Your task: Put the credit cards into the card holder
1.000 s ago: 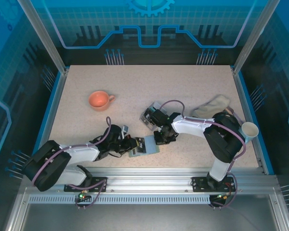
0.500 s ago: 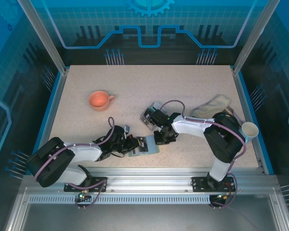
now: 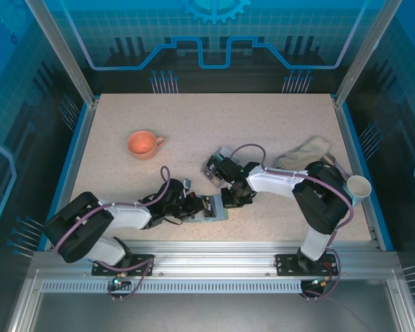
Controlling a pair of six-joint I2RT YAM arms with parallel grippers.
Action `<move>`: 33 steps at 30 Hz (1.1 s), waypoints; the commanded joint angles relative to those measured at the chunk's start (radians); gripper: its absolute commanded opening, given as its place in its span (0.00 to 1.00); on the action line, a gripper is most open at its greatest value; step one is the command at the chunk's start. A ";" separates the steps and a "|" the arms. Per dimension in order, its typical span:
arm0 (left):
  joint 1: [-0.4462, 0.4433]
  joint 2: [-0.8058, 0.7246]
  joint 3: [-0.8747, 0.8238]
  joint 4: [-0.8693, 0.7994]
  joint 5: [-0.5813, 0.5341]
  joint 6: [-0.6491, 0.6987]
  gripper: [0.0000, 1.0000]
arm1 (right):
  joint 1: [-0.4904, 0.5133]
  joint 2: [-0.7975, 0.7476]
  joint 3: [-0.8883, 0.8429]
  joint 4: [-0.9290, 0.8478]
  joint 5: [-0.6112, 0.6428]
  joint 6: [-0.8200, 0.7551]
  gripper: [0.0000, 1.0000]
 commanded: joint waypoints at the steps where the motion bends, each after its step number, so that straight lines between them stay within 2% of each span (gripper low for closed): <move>1: -0.014 0.042 0.026 -0.004 -0.011 -0.008 0.02 | 0.023 0.083 -0.048 0.058 -0.046 0.025 0.06; 13: -0.040 0.125 0.095 0.004 0.020 0.002 0.07 | 0.023 0.067 -0.060 0.064 -0.046 0.040 0.06; 20: -0.035 0.096 0.130 -0.150 0.041 0.083 0.00 | 0.011 0.074 -0.051 0.045 -0.026 0.017 0.06; 26: 0.006 0.085 0.147 -0.233 0.099 0.128 0.00 | 0.005 0.074 -0.038 0.027 -0.013 -0.002 0.05; 33: 0.055 0.096 0.140 -0.221 0.175 0.142 0.00 | 0.005 0.082 -0.027 0.023 -0.018 -0.010 0.05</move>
